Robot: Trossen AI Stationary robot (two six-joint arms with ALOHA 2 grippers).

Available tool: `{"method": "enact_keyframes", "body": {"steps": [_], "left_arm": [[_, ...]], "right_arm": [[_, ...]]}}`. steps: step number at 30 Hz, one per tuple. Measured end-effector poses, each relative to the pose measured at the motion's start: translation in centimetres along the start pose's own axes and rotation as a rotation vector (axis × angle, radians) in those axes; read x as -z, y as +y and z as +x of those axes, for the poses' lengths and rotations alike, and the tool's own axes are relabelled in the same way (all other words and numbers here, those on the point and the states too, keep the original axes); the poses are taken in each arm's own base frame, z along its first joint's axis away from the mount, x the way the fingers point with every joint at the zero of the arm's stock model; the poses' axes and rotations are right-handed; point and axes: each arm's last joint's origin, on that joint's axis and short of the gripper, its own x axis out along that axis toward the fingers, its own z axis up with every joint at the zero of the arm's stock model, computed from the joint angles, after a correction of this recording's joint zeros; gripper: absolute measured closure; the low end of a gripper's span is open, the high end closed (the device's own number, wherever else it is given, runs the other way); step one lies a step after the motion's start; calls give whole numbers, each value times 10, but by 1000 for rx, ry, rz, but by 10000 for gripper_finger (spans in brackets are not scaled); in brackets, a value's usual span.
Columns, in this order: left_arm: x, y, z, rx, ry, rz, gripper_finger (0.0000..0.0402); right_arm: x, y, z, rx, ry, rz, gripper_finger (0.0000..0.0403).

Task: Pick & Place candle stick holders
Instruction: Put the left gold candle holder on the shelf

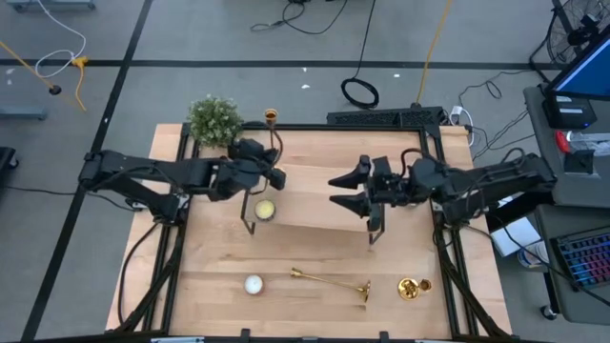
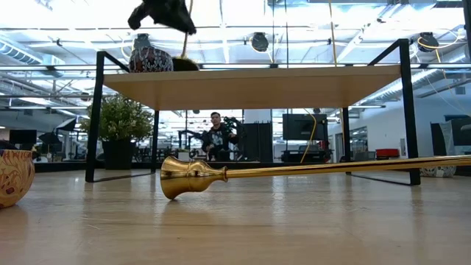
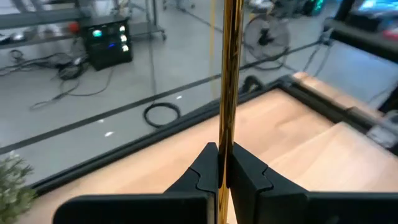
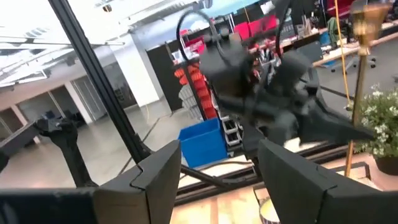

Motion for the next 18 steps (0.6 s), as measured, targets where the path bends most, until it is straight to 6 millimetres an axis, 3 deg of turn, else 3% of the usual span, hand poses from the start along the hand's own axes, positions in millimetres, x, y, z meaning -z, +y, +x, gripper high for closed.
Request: {"method": "enact_keyframes", "body": {"steps": [8,18], "left_arm": [[15,-8,17,-99,-4,9,385],[19,-7,12,-209,-78,-52,385]], "right_arm": [[0,3,-2,-10,4,-8,193],[2,4,-2,-15,11,1,193]]}}
